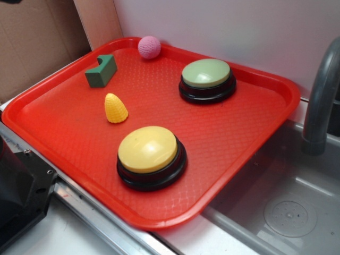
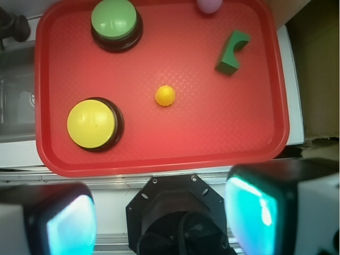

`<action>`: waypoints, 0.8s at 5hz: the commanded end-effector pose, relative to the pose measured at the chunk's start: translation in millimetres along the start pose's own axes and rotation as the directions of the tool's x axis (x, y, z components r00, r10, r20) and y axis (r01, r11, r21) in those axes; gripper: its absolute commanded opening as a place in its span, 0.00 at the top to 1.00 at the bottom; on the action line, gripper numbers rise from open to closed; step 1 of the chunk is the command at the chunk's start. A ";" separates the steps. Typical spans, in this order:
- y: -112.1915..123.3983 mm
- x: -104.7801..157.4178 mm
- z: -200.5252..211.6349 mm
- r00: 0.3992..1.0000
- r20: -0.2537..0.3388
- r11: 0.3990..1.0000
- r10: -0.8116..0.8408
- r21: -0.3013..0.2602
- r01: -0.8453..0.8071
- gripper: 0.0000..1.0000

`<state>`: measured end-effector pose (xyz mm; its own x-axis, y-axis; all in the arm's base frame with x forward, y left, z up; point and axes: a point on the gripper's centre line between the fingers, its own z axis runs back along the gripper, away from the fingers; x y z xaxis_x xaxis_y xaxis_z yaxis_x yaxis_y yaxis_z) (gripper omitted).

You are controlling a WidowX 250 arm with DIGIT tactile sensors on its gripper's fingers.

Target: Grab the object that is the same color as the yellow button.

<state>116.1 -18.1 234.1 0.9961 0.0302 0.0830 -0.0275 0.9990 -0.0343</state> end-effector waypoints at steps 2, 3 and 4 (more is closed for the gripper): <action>5.9 43.8 -33.9 0.997 -0.071 1.000 0.015 0.015 -0.014 0.00; 1.8 78.9 -71.9 0.986 -0.164 0.999 0.027 0.026 -0.023 0.00; 4.0 85.4 -123.4 0.966 -0.239 0.994 0.094 0.068 -0.080 0.00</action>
<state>210.4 -15.7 112.1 0.9730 0.1192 -0.1975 -0.1156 0.9928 0.0299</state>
